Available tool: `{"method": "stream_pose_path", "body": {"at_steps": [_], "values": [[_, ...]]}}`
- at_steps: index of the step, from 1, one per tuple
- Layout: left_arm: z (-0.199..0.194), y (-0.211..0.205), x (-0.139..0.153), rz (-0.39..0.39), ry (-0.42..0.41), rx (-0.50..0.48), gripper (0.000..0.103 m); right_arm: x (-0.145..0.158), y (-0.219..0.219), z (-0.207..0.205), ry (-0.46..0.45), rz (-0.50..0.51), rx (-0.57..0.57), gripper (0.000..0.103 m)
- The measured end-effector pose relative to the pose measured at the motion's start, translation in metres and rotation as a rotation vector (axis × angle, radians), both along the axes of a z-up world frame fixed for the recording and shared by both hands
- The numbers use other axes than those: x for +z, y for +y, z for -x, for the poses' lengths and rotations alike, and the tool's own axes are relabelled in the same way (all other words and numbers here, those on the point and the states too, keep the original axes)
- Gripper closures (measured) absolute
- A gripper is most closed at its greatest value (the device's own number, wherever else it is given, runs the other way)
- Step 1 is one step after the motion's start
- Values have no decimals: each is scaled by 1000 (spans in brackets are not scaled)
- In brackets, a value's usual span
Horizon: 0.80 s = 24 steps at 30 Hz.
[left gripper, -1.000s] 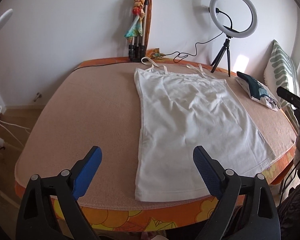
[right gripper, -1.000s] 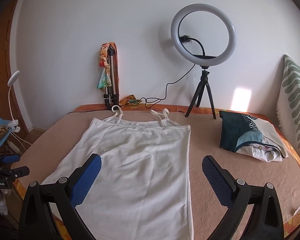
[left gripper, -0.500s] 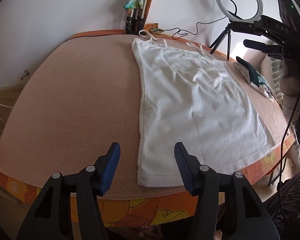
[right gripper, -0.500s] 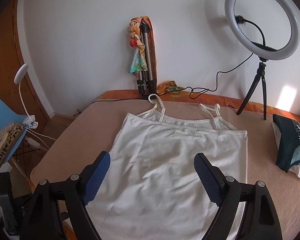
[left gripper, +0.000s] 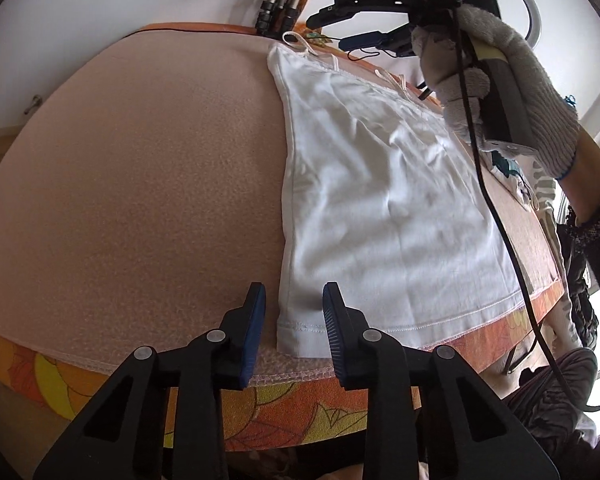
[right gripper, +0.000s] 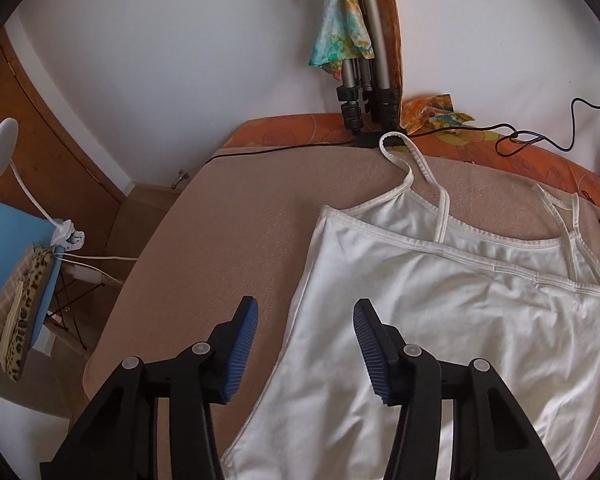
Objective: Fold small clothes
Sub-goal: 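Move the right tool to the camisole's side edge and close on it, then fold the gripped side edge inward toward the camisole's center with the right tool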
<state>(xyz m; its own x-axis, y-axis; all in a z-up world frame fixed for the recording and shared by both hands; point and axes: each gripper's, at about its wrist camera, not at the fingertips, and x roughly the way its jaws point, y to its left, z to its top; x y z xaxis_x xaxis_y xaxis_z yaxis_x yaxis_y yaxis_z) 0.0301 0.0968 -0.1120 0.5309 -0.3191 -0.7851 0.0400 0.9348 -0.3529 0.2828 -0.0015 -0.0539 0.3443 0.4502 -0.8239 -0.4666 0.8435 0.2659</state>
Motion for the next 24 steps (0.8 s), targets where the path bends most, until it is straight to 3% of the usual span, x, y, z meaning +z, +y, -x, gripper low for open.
{"method": "stream_pose_path", "body": {"at_steps": [5, 10, 12, 17, 20, 24], "values": [[-3, -5, -2, 19, 11, -20, 81, -22, 24, -29, 40, 31, -10, 52], [-5, -6, -2, 41, 6, -24, 93, -32, 43, -45, 42, 67, -6, 54], [-5, -2, -3, 85, 3, -22, 95, -36, 52, -49, 37, 96, 6, 54], [-2, -1, -3, 112, -12, -19, 98, -49, 69, -56, 26, 203, 14, 58], [-2, -1, 2, 131, -33, -25, 99, -56, 74, -57, 25, 252, 11, 65], [-2, -4, 11, 147, -72, -40, 99, -57, 71, -63, 17, 278, 0, 88]]}}
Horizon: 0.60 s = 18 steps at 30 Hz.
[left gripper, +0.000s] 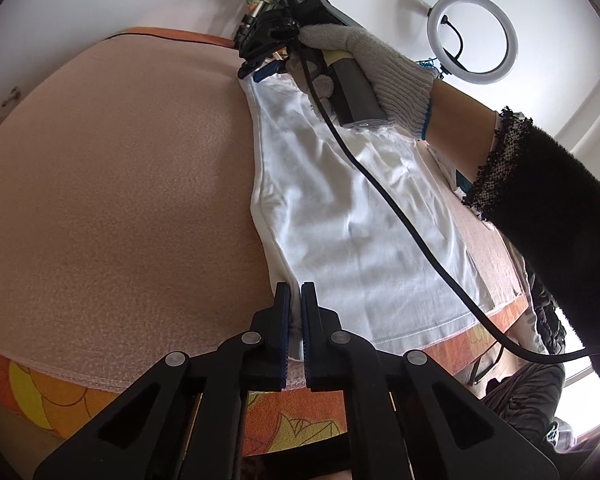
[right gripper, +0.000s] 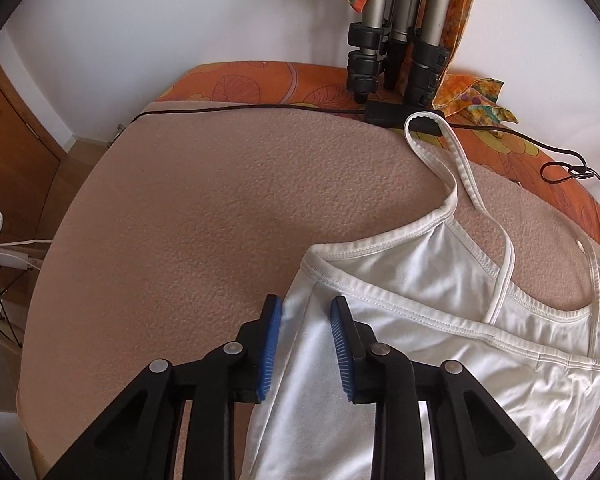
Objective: Fold small clothes
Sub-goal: 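Fold the gripped side edge inward toward the camisole's center with the right tool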
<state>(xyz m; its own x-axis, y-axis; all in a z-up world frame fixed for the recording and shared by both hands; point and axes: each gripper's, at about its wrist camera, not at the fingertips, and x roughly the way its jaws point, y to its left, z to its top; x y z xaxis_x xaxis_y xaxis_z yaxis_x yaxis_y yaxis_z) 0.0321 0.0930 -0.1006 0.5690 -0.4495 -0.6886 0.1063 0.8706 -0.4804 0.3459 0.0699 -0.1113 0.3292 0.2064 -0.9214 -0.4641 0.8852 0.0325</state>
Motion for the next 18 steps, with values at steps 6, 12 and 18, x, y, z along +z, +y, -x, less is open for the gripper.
{"method": "stream_pose_path", "body": {"at_steps": [6, 12, 18], "values": [[-2, -15, 8, -12, -46, -43, 99, 15, -23, -6, -20, -62, -24, 103], [1, -25, 14, -1, -70, -85, 100, 36, -49, -2, -58, -89, -33, 103], [0, -47, 27, -9, -110, -144, 100, 50, -78, -2, -113, -84, -61, 103]]}}
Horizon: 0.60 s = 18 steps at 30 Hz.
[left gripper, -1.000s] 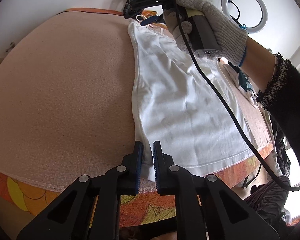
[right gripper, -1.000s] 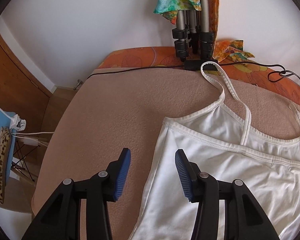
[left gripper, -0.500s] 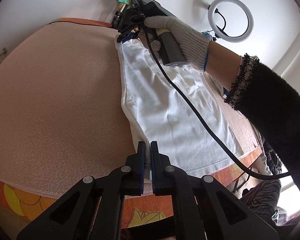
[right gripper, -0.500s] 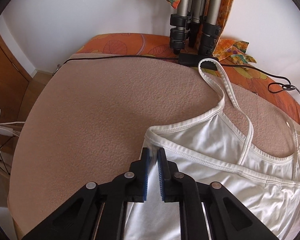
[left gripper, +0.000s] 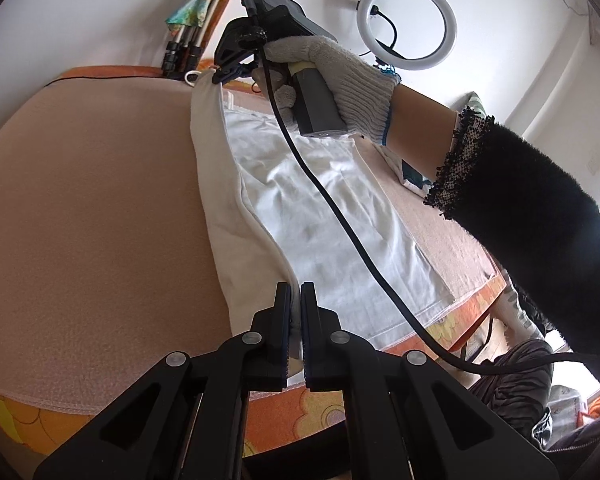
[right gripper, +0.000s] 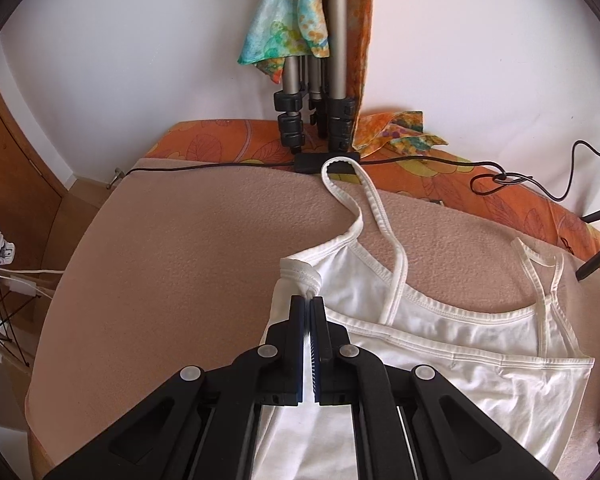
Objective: Fold small clothes
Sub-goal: 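Fold the gripped side edge inward toward the camisole's center with the right tool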
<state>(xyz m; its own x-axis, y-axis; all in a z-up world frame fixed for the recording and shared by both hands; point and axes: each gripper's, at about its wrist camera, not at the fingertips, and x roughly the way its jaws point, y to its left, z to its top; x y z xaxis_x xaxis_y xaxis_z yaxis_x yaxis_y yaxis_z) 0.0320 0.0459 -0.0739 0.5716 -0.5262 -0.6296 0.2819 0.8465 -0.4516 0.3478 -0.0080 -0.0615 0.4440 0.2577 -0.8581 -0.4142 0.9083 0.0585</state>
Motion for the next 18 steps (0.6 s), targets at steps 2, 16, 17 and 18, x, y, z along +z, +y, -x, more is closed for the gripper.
{"method": "stream_pose_path", "body": {"at_steps": [2, 16, 17, 18], "values": [[-1, -10, 2, -3, -9, -25, 100, 2, -12, 3, -23, 17, -8, 103], [-19, -69, -10, -39, 37, -170, 100, -13, -73, -5, -8, 15, -64, 103], [-20, -71, -11, -44, 41, -176, 100, -15, -74, -6, -7, 15, -63, 103], [-20, -74, -13, -46, 47, -181, 100, -17, -74, -7, -6, 19, -61, 103]]}}
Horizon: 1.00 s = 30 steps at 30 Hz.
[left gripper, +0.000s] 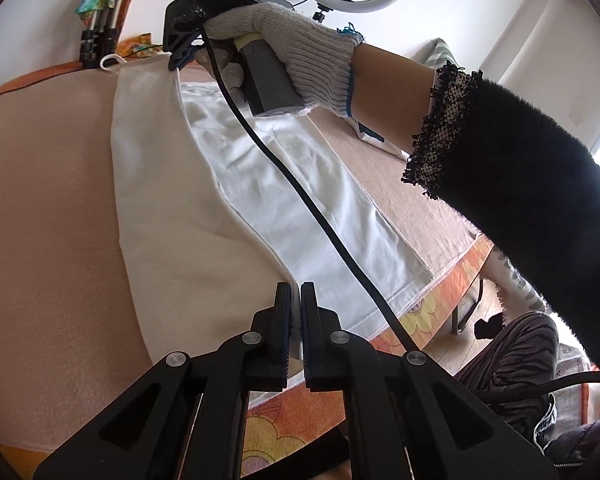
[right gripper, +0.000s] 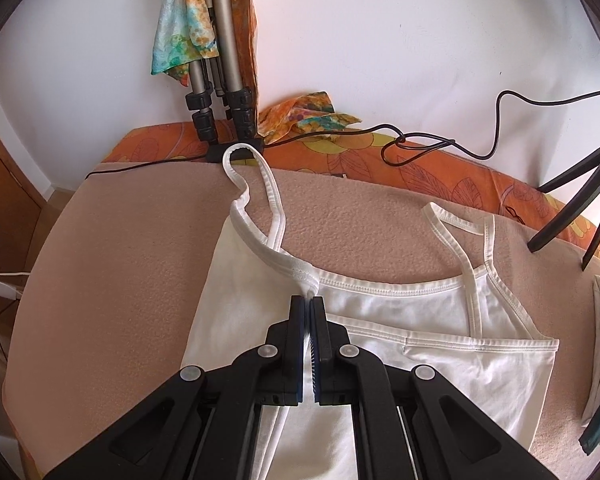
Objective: Fold small clothes
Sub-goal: 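Fold the gripped side edge inward toward the camisole's center with the right tool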
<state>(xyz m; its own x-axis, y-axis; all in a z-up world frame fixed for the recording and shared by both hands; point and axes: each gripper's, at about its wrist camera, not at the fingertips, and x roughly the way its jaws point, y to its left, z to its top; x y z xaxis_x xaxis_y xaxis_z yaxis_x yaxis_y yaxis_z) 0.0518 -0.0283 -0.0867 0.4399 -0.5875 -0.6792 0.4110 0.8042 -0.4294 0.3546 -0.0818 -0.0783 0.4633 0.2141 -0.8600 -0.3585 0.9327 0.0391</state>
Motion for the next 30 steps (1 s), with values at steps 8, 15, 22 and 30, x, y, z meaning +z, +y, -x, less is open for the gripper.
{"method": "stream_pose_path", "body": {"at_steps": [8, 15, 22, 30], "values": [[-4, -10, -13, -34, 48, -26, 100, -21, -2, -7, 30, 39, -7, 103], [-3, -16, -12, -63, 61, -50, 94, -24, -11, -10, 41, 27, -19, 88], [12, -24, 3, -112, -26, -60, 81, 18, -46, 6, -12, -141, -16, 56], [16, -39, 14, -112, -111, -47, 81, 64, -126, 50, -97, -243, -57, 56]]}}
